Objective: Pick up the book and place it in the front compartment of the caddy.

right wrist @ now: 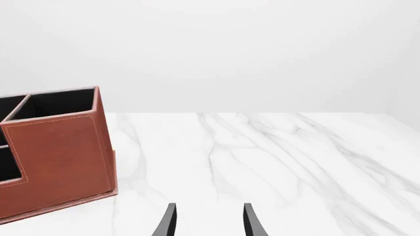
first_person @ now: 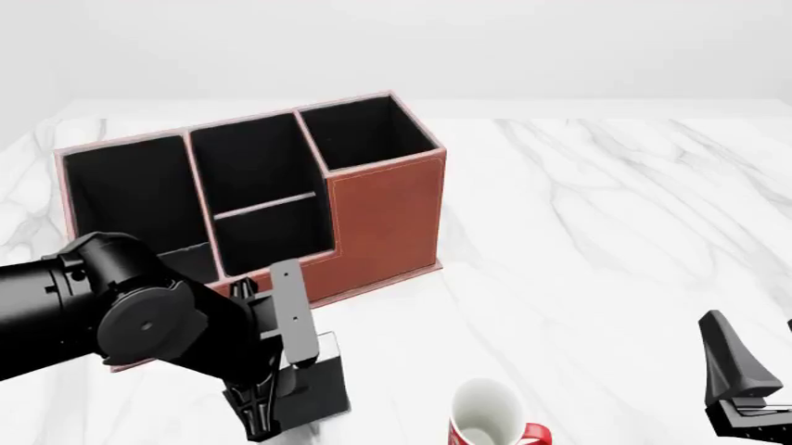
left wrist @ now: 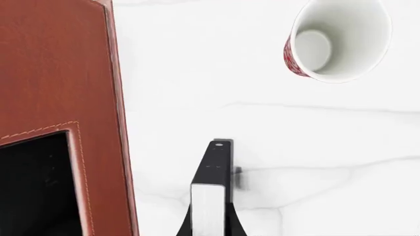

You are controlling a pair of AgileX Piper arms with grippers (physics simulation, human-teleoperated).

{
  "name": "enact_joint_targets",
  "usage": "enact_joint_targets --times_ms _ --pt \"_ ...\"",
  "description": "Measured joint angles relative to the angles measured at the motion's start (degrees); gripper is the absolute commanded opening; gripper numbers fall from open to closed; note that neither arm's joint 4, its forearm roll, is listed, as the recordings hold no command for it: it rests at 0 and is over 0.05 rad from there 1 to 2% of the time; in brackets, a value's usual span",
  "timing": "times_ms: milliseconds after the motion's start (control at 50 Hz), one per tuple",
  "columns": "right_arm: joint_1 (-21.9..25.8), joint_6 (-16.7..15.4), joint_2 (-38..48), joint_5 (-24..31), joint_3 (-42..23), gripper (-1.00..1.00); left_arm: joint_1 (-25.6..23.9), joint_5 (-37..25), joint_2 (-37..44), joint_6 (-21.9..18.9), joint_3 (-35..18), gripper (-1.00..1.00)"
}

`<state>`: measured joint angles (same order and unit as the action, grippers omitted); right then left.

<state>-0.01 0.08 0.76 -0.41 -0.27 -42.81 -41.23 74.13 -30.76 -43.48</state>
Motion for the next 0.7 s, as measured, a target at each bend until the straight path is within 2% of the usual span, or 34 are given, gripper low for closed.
enact_joint_targets --times_ms 340,520,700 --pt "0.01 0.00 -0.16 0.14 0.03 1.00 2.23 -5.59 -0.95 -4.55 -3.90 -1.00" --pt "0.01 0.00 -0.19 0.16 0.04 1.00 4.19 -10.67 -2.10 -7.87 -8.50 -1.00" --pt "0.01 0.01 -0.21 0.18 0.04 1.00 6.44 -17.61 -2.51 -11.51 -16.16 -1.00"
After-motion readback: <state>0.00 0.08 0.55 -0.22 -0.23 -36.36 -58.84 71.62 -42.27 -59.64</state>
